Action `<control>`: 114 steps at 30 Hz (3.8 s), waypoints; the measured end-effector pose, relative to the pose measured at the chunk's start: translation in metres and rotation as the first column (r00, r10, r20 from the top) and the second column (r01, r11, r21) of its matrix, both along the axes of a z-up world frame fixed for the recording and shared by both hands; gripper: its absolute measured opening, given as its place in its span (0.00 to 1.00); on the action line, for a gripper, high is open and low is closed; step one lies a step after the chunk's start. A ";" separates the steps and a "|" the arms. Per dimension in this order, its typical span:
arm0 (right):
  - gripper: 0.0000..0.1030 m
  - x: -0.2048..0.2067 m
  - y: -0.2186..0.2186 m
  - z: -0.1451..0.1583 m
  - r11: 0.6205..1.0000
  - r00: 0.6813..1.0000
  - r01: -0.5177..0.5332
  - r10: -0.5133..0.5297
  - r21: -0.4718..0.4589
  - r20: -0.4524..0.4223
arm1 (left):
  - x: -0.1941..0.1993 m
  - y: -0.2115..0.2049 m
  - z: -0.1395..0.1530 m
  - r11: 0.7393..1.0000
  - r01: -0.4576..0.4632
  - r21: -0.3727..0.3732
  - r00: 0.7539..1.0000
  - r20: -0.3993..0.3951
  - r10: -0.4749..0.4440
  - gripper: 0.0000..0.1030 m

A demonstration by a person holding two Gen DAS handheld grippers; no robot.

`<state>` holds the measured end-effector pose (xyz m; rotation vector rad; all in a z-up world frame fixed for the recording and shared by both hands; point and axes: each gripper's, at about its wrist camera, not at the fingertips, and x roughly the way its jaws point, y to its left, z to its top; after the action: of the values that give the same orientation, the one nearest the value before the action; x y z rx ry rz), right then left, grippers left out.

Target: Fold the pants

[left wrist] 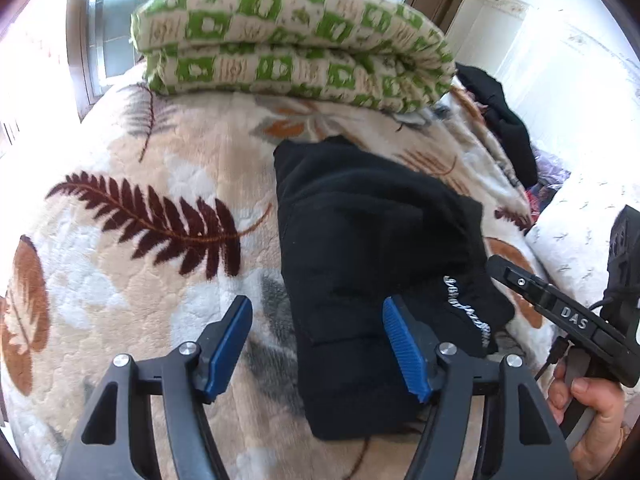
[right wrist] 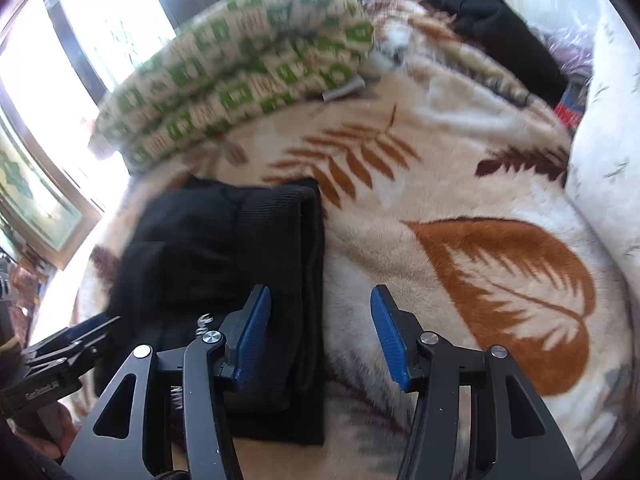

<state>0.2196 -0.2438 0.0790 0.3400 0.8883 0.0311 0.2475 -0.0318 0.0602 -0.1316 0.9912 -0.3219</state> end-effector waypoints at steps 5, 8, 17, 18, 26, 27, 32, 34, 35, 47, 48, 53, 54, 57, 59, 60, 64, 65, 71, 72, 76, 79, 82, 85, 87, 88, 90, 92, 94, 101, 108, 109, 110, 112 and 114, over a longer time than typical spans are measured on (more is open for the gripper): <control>0.50 -0.029 0.005 0.025 1.000 0.998 0.006 -0.007 0.023 0.057 | -0.020 0.004 0.016 1.000 -0.004 0.006 1.000 0.027 0.004 0.68; 0.55 -0.052 0.009 0.038 0.999 0.996 0.017 -0.020 0.046 0.082 | -0.034 0.006 0.023 1.000 -0.006 0.009 0.999 0.035 0.006 0.68; 0.75 -0.123 0.034 0.055 1.000 0.991 0.017 -0.016 -0.006 0.130 | -0.077 -0.002 0.041 0.993 0.032 0.117 0.994 0.100 -0.044 0.78; 0.75 -0.128 0.038 0.059 1.000 0.991 0.010 -0.006 -0.029 0.134 | -0.081 -0.002 0.043 0.992 0.035 0.124 0.993 0.109 -0.048 0.79; 0.79 -0.159 0.056 0.090 0.991 0.982 -0.015 0.040 -0.136 0.184 | -0.108 -0.001 0.065 0.991 0.031 0.128 0.986 0.158 -0.051 0.83; 0.79 -0.163 0.057 0.093 0.990 0.982 -0.016 0.043 -0.143 0.186 | -0.111 0.000 0.067 0.992 0.028 0.127 0.986 0.162 -0.048 0.84; 0.83 -0.183 0.064 0.104 0.979 0.978 -0.020 0.061 -0.202 0.197 | -0.126 0.007 0.076 0.994 0.003 0.111 0.983 0.183 -0.023 0.93; 0.89 -0.191 0.066 0.107 0.979 0.978 -0.027 0.069 -0.204 0.199 | -0.133 0.011 0.079 0.994 -0.010 0.106 0.980 0.197 -0.011 0.97; 0.91 -0.195 0.066 0.108 0.979 0.977 -0.034 0.074 -0.200 0.200 | -0.136 0.012 0.081 0.994 -0.017 0.106 0.980 0.200 -0.005 0.97; 1.00 -0.217 0.079 0.121 0.968 0.977 -0.067 0.113 -0.243 0.181 | -0.179 0.025 0.102 0.985 -0.083 0.149 0.968 0.248 0.044 1.00; 1.00 -0.218 0.080 0.123 0.966 0.976 -0.068 0.117 -0.251 0.184 | -0.182 0.025 0.104 0.984 -0.090 0.153 0.966 0.253 0.049 1.00; 1.00 -0.226 0.082 0.132 0.955 0.973 -0.068 0.127 -0.290 0.192 | -0.193 0.023 0.112 0.983 -0.106 0.151 0.963 0.261 0.063 1.00; 1.00 -0.228 0.082 0.133 0.954 0.973 -0.067 0.127 -0.291 0.193 | -0.196 0.022 0.113 0.983 -0.108 0.148 0.962 0.264 0.065 1.00; 1.00 -0.229 0.079 0.137 0.954 0.976 -0.072 0.128 -0.292 0.177 | -0.203 0.017 0.116 0.981 -0.111 0.157 0.959 0.276 0.064 1.00; 1.00 -0.231 0.077 0.139 0.953 0.978 -0.069 0.122 -0.294 0.167 | -0.206 0.012 0.119 0.980 -0.107 0.166 0.957 0.285 0.056 1.00; 1.00 -0.233 0.075 0.140 0.954 0.980 -0.067 0.119 -0.292 0.161 | -0.208 0.010 0.120 0.980 -0.103 0.171 0.956 0.290 0.050 1.00; 1.00 -0.241 0.068 0.142 0.960 0.982 -0.063 0.108 -0.271 0.153 | -0.215 0.000 0.129 0.978 -0.097 0.187 0.948 0.317 0.033 1.00; 1.00 -0.244 0.067 0.142 0.961 0.983 -0.062 0.106 -0.271 0.151 | -0.216 -0.002 0.131 0.978 -0.092 0.188 0.946 0.322 0.027 1.00; 1.00 -0.252 0.059 0.142 0.954 0.983 -0.039 0.090 -0.298 0.159 | -0.225 -0.023 0.135 0.974 -0.072 0.215 0.933 0.359 -0.010 1.00; 1.00 -0.252 0.057 0.143 0.954 0.983 -0.031 0.083 -0.297 0.164 | -0.226 -0.026 0.134 0.972 -0.069 0.223 0.933 0.360 -0.017 1.00; 1.00 -0.255 0.053 0.148 0.949 0.981 -0.012 0.072 -0.314 0.180 | -0.226 -0.030 0.132 0.972 -0.066 0.226 0.937 0.350 -0.017 1.00; 1.00 -0.256 0.052 0.152 0.941 0.979 -0.001 0.070 -0.338 0.190 | -0.225 -0.026 0.131 0.976 -0.078 0.203 0.941 0.339 0.005 1.00; 1.00 -0.256 0.050 0.153 0.944 0.979 -0.001 0.068 -0.330 0.192 | -0.224 -0.021 0.131 0.976 -0.103 0.193 0.940 0.339 0.032 1.00; 1.00 -0.256 0.049 0.151 0.943 0.980 -0.001 0.067 -0.333 0.187 | -0.223 -0.018 0.130 0.973 -0.125 0.194 0.940 0.337 0.054 1.00; 1.00 -0.255 0.048 0.151 0.943 0.980 0.000 0.065 -0.332 0.187 | -0.223 -0.016 0.129 0.970 -0.137 0.199 0.939 0.338 0.064 1.00; 1.00 -0.255 0.048 0.151 0.944 0.980 0.001 0.065 -0.331 0.187 | -0.223 -0.016 0.129 0.970 -0.139 0.198 0.939 0.339 0.066 1.00; 1.00 -0.255 0.047 0.150 0.944 0.980 0.005 0.060 -0.330 0.187 | -0.222 -0.014 0.128 0.971 -0.143 0.194 0.938 0.340 0.070 1.00; 1.00 -0.255 0.047 0.150 0.943 0.980 0.009 0.057 -0.332 0.188 | -0.222 -0.013 0.127 0.972 -0.143 0.187 0.939 0.336 0.074 1.00; 1.00 -0.255 0.046 0.149 0.944 0.980 0.010 0.056 -0.329 0.190 | -0.220 -0.011 0.126 0.972 -0.147 0.183 0.941 0.330 0.080 1.00; 1.00 -0.253 0.045 0.147 0.953 0.981 -0.007 0.066 -0.303 0.184 | -0.218 -0.008 0.123 0.973 -0.151 0.175 0.946 0.310 0.092 1.00; 1.00 -0.253 0.044 0.146 0.955 0.982 -0.012 0.067 -0.297 0.174 | -0.216 -0.003 0.121 0.973 -0.160 0.169 0.950 0.293 0.105 1.00; 1.00 -0.252 0.044 0.146 0.955 0.983 -0.014 0.068 -0.295 0.173 | -0.216 -0.003 0.120 0.973 -0.161 0.167 0.950 0.292 0.107 1.00; 1.00 -0.253 0.044 0.145 0.956 0.983 -0.016 0.069 -0.291 0.171 | -0.216 -0.002 0.121 0.973 -0.161 0.165 0.950 0.292 0.108 1.00; 1.00 -0.253 0.043 0.145 0.959 0.983 -0.020 0.071 -0.283 0.172 | -0.216 -0.002 0.121 0.973 -0.161 0.165 0.950 0.292 0.107 1.00; 1.00 -0.253 0.043 0.146 0.960 0.982 -0.021 0.072 -0.279 0.173 | -0.216 -0.002 0.121 0.973 -0.162 0.166 0.951 0.291 0.108 1.00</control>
<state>-0.0339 -0.2009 0.2247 0.0532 0.7081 -0.0184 0.0312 -0.0336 0.1808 0.0190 0.7220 -0.1141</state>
